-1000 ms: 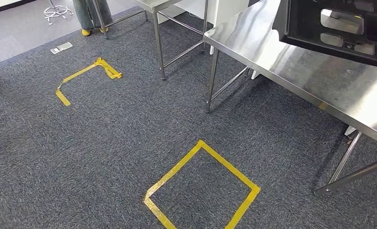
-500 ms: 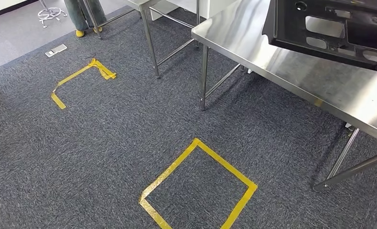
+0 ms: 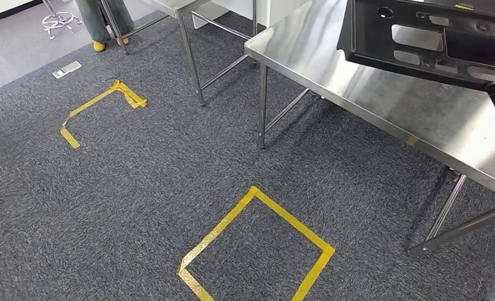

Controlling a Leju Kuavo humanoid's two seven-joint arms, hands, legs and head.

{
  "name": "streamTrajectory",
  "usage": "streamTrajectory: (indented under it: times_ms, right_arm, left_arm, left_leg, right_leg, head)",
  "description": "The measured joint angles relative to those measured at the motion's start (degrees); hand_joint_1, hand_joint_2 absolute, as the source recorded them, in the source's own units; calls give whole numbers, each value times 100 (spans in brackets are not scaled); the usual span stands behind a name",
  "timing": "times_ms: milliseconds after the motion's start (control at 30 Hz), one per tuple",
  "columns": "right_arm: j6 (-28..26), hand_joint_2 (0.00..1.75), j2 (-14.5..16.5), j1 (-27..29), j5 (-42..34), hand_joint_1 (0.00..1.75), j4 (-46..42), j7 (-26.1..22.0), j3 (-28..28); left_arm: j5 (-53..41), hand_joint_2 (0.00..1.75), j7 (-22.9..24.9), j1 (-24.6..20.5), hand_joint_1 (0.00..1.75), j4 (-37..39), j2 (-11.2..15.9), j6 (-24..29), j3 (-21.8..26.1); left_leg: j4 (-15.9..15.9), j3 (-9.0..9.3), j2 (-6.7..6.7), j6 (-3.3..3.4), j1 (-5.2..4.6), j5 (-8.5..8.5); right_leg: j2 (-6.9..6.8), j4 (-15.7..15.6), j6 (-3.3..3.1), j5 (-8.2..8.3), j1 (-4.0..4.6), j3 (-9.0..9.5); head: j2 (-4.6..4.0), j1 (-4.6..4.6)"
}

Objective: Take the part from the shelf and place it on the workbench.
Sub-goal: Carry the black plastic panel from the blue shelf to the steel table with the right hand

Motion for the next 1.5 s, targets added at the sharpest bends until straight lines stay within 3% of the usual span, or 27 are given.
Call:
streamTrajectory:
  times_ms: [33, 100, 167, 200, 233, 300, 333, 367, 433, 500, 533, 633, 667, 700, 733, 833, 867, 933, 1033, 1133, 1200, 1233, 1300, 1333, 1367, 1500]
  right_arm:
    - [0, 175, -13, -30, 13, 175, 7, 1, 7]
    - [0, 175, -16, -107, 48, 175, 45, 5, 24]
    - [3, 175, -20, -156, 78, 175, 120, 8, 60]
    - [4, 175, -22, -180, 84, 175, 165, 8, 84]
    - [6, 175, -27, -210, 85, 175, 210, 4, 107]
    - [7, 175, -31, -280, 75, 175, 309, -14, 147]
    - [5, 175, -37, -302, 69, 175, 355, -28, 163]
    - [5, 175, -43, -312, 67, 175, 399, -37, 181]
    - [2, 175, -67, -330, 68, 175, 456, -46, 215]
    - [0, 175, -99, -367, 69, 175, 484, -52, 241]
    - [-1, 175, -123, -388, 68, 175, 489, -57, 248]
    - [-1, 175, -168, -445, 68, 175, 493, -63, 262]
    - [-1, 175, -169, -456, 67, 175, 497, -64, 268]
    - [0, 175, -167, -458, 67, 175, 504, -64, 275]
    - [0, 175, -166, -458, 67, 175, 514, -65, 284]
    - [0, 175, -152, -455, 66, 175, 541, -66, 308]
    - [0, 175, -141, -452, 64, 175, 551, -69, 311]
    - [0, 175, -131, -444, 55, 175, 571, -83, 324]
    - [1, 175, -194, -451, 36, 175, 585, -107, 342]
    - [7, 175, -237, -496, 10, 175, 604, -111, 366]
    - [10, 175, -257, -502, -2, 175, 626, -116, 393]
    - [10, 175, -262, -513, -7, 175, 640, -121, 409]
    - [5, 175, -269, -556, -17, 175, 675, -135, 445]
    - [2, 175, -266, -589, -22, 175, 699, -145, 465]
    - [-1, 175, -256, -605, -28, 175, 723, -152, 484]
    - [-6, 175, -306, -581, -81, 175, 767, -158, 543]
  left_arm:
    - [2, 175, 1, -3, 0, 1, -4, 0, 1]
    - [15, 175, 2, -4, 0, 1, -26, -4, 1]
    - [35, 175, 2, -2, 0, 1, -51, -8, 1]
    - [40, 175, 2, 1, 0, 1, -59, -8, 1]
    - [44, 175, 1, 3, 0, 1, -62, -8, 1]
    - [43, 175, 1, 5, 0, 6, -44, -8, 1]
    - [43, 175, 1, 6, 0, 11, -31, -8, 1]
    - [40, 175, -1, 7, 0, 16, -18, -7, 0]
    - [40, 175, -2, 12, 0, 20, -14, -4, 0]
    - [43, 175, -3, 14, 0, 20, -25, -4, 1]
    - [43, 175, -3, 13, 0, 20, -32, -4, 1]
    - [43, 175, -3, 11, 0, 18, -56, -6, 1]
    - [42, 175, -3, 11, 0, 18, -60, -5, 1]
    - [41, 175, -3, 10, 0, 18, -62, -5, 1]
    - [41, 175, -3, 9, 0, 18, -62, -5, 1]
    - [43, 175, -2, 11, 0, 19, -38, -4, 1]
    - [42, 175, -2, 11, 0, 20, -26, -4, 1]
    - [41, 175, -2, 9, 0, 20, -14, -4, 1]
    - [40, 175, -2, 6, 0, 20, -9, -4, 1]
    - [42, 175, -2, 5, 0, 19, -34, -12, 2]
    - [49, 175, 3, 7, 0, 18, -61, -18, 2]
    - [53, 175, 9, 9, 0, 18, -72, -19, 1]
    - [64, 175, 23, 11, 0, 19, -80, -19, 2]
    - [68, 175, 30, 9, 0, 19, -72, -19, 2]
    - [73, 175, 36, 9, 0, 19, -62, -19, 3]
    - [87, 175, 51, 16, 0, 17, -51, -45, 1]
  left_leg:
    - [-105, 91, 7, 6, 26, 35]
    - [-181, 173, 16, -15, 71, 38]
    - [-170, 194, 17, -74, 126, -8]
    - [-145, 198, 14, -120, 160, -40]
    - [-100, 200, 11, -177, 201, -83]
    - [69, 171, 0, -324, 266, -217]
    - [176, 143, -5, -387, 284, -297]
    - [258, 122, -7, -437, 292, -363]
    - [325, 106, -5, -493, 306, -435]
    - [406, 82, -2, -537, 321, -523]
    - [599, -8, -2, -546, 329, -636]
    - [1768, -663, -6, -472, 312, -1088]
    - [2056, -863, -10, -427, 285, -1134]
    - [2136, -961, -14, -377, 247, -1075]
    - [1977, -934, -19, -320, 200, -911]
    - [775, -415, -47, -96, 33, -271]
    - [515, -292, -45, -46, -7, -174]
    - [375, -226, -20, -8, -38, -149]
    - [114, -64, -9, -2, -1, -49]
    - [17, 40, -5, -12, 21, -33]
    - [29, 53, -9, -24, 31, -64]
    - [44, 59, -11, -42, 42, -86]
    - [120, 69, -15, -106, 69, -162]
    - [182, 65, -14, -146, 72, -215]
    - [231, 59, -16, -178, 68, -259]
    - [341, 30, -14, -230, 71, -375]
  right_leg:
    - [-12, 169, 3, -67, 9, -81]
    - [-23, 786, 27, -264, -21, -435]
    - [-25, 1294, 123, -346, -95, -808]
    - [-32, 1272, 220, -260, -150, -867]
    - [-45, 1033, 342, -91, -218, -808]
    - [-100, 341, 588, 258, -341, -518]
    - [-105, 136, 607, 336, -366, -409]
    - [-103, 64, 576, 346, -367, -362]
    - [-68, 118, 425, 296, -340, -369]
    - [-59, 150, 353, 270, -315, -367]
    - [-56, 154, 325, 262, -297, -359]
    - [-50, 150, 266, 232, -213, -330]
    - [-46, 150, 247, 219, -185, -322]
    - [-41, 149, 224, 204, -164, -308]
    - [-34, 147, 202, 189, -147, -289]
    - [-6, 131, 159, 152, -127, -228]
    - [2, 123, 159, 144, -124, -220]
    - [11, 87, 170, 138, -123, -211]
    - [-11, 200, 162, 52, -109, -264]
    - [-26, 1061, 132, -288, -89, -692]
    - [-30, 1463, 193, -364, -104, -954]
    - [-37, 1349, 264, -266, -119, -931]
    - [-80, 628, 433, 71, -170, -609]
    - [-94, 287, 476, 199, -180, -434]
    - [-101, 91, 457, 260, -179, -318]
    - [-71, 44, 226, 221, -160, -233]
  head:
    - [0, 4]
    - [0, 8]
    - [0, 7]
    - [0, 8]
    - [0, 8]
    - [0, 16]
    - [0, 16]
    - [0, 14]
    - [0, 4]
    - [0, -10]
    - [0, -25]
    - [0, -43]
    - [0, -43]
    - [0, -42]
    - [0, -41]
    - [0, -40]
    - [0, -40]
    - [0, -42]
    - [0, -33]
    - [0, -11]
    - [0, -6]
    - [0, -4]
    - [0, -3]
    - [0, 2]
    - [0, 1]
    - [0, -10]
